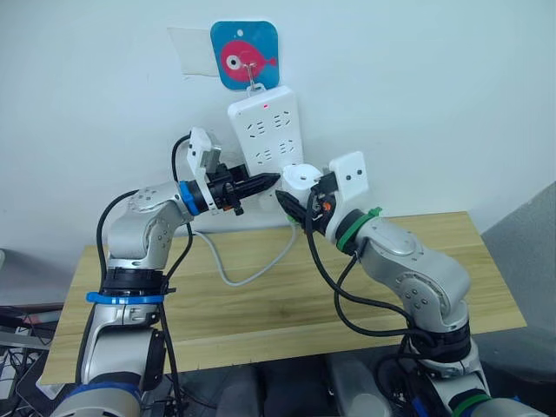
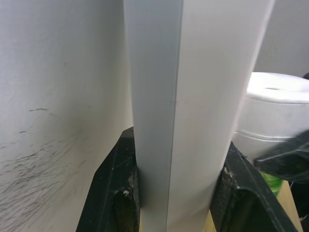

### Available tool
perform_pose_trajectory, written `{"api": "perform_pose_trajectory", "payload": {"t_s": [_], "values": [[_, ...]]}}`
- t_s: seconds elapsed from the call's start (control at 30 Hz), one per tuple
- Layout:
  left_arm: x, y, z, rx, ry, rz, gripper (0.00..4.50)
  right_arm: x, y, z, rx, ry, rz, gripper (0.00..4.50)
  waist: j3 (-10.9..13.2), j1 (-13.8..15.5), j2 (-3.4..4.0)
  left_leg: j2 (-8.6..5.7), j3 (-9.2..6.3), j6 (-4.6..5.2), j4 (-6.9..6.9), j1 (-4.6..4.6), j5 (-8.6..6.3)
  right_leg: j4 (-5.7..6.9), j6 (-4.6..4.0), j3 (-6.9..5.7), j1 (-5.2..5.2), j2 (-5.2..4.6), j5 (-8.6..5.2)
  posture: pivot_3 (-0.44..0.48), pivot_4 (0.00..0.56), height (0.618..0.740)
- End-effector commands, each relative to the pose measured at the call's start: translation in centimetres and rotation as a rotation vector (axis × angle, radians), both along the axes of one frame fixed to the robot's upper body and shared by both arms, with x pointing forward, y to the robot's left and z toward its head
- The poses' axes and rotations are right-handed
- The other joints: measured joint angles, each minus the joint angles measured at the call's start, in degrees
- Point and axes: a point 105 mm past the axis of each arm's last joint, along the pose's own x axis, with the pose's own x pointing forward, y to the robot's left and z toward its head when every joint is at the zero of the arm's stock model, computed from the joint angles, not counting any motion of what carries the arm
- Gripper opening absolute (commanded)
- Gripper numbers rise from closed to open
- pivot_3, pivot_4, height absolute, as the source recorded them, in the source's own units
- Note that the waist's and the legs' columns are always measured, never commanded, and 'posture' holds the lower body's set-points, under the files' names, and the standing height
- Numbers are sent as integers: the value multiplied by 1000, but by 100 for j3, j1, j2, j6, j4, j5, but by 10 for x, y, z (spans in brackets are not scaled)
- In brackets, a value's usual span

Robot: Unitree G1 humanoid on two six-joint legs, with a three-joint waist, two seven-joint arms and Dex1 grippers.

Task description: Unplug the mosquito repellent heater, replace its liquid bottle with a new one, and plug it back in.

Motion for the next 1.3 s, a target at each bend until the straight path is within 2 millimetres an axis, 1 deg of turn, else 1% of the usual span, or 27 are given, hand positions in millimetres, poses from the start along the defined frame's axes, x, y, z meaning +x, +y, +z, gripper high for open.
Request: {"api": "perform_pose_trajectory", "payload": {"t_s": [0.03,0.13,0.3,0.47,0.53,0.6,0.63,0.7,0.83,0.9,1.0,1.17,1.23,1.27,1.3], "values": [[-16,-19,15,-31,-58,-117,1328,6,-3,15,16,-53,-40,3099,0,0,0,0,0,0,0,0,0,0,0,1,0,0,0,-186,214,740],[-18,-20,14,-32,-55,-127,1328,9,3,12,7,-47,-40,3099,0,-19,0,0,1,3,0,2,-1,2,0,2,0,0,0,-183,215,740],[-18,-21,15,-34,-54,-129,1328,17,4,16,-9,-61,-63,3099,0,-67,0,0,3,15,1,9,-9,14,0,7,0,1,0,-185,215,740],[-16,-19,14,-32,-55,-118,1328,17,6,17,-5,-62,-49,3099,0,-85,0,0,8,16,2,25,-8,37,0,14,2,0,0,-180,215,740],[-14,-15,13,-24,-54,-102,1328,12,3,17,-7,-67,-30,3839,0,-83,0,0,6,16,2,26,-7,40,0,12,2,3,0,-179,214,740],[-13,-13,12,-16,-54,-95,1328,5,-1,18,-4,-71,-3,4430,0,-58,-1,0,3,16,1,26,-7,40,-1,10,3,2,-2,-179,214,740],[-13,-12,12,-15,-54,-94,1328,3,-2,19,-4,-72,4,4471,0,-56,-1,0,3,16,1,22,-8,31,-1,8,2,6,-2,-178,215,740],[-13,-12,11,-12,-55,-92,1328,-4,-7,21,-16,-83,24,4471,0,-34,-1,1,2,15,-9,17,-7,28,-2,7,3,4,-2,-178,215,740],[-11,-8,11,-4,-56,-84,1328,-22,-27,24,-61,-93,55,4471,0,-2,-1,7,-6,-4,-11,-7,3,6,-1,-4,1,-12,-2,-183,212,740],[-10,-8,11,-2,-56,-82,1328,-27,-33,25,-72,-92,63,4471,0,18,-1,1,-3,-3,-10,-9,3,-22,-1,-3,2,-20,-2,-191,208,740],[-9,-6,10,0,-57,-78,1328,-37,-43,24,-64,-69,97,4471,0,28,-1,0,-7,16,-9,-7,-8,-20,-1,-6,3,-19,-2,-199,202,740],[-6,-1,9,15,-59,-67,1328,-54,-64,22,-37,-58,184,4471,0,32,-1,0,-5,17,-12,-9,-9,-23,-1,-6,3,-16,-2,-200,199,740],[-4,3,9,23,-57,-53,1328,-55,-71,18,-25,-41,210,4471,0,26,-1,-2,-4,18,-11,-8,-9,-23,-1,-6,3,-16,-2,-204,197,740],[-2,5,8,27,-56,-44,1328,-55,-73,16,-31,-36,229,4112,0,20,-1,-4,-3,19,-11,-8,-9,-22,-1,-5,3,-14,-2,-204,197,740],[-1,7,7,31,-53,-37,1678,-55,-74,14,-42,-36,254,3874,0,16,-1,-8,0,19,-11,-4,-9,-21,-1,-3,4,-11,-2,-204,197,740]]}}
